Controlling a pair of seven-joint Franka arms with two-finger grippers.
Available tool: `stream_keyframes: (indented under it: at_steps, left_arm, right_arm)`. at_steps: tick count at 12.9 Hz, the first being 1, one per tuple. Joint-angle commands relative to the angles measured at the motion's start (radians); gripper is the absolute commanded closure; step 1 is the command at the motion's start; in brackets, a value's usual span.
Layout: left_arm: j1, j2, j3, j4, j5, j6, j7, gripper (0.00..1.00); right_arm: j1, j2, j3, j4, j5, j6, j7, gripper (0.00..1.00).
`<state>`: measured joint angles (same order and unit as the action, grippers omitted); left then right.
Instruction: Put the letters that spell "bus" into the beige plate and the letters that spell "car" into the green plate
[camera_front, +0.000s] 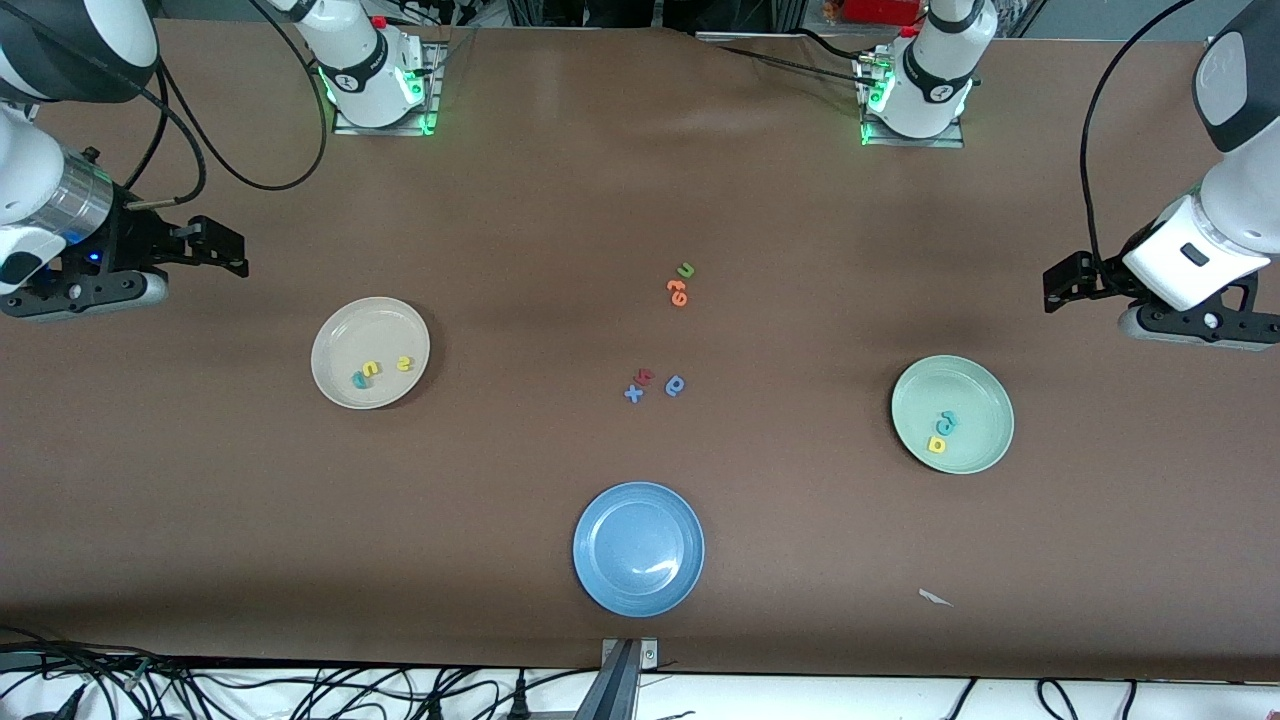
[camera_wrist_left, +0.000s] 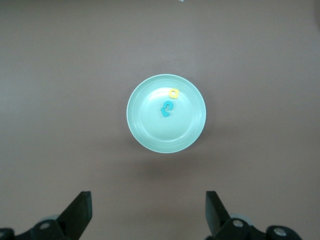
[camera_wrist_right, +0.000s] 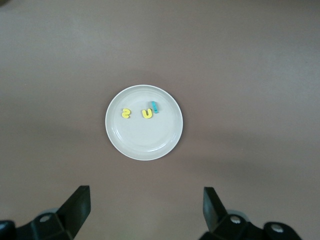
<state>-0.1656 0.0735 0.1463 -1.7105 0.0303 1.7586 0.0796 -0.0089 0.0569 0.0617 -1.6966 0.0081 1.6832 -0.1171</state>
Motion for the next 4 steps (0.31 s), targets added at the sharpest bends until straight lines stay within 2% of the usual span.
stream_keyframes:
  at_steps: [1,4]
  left_arm:
    - [-0.006,-0.009,0.01,-0.009,-0.03,-0.004,0.025,0.0]
    - [-0.006,-0.009,0.01,-0.008,-0.03,-0.004,0.025,0.0]
  right_arm:
    - [0.001,-0.017,-0.002,0.003,-0.01,-0.017,-0.01,0.0]
    - [0.001,-0.02,0.003,0.003,-0.011,-0.027,0.002,0.0]
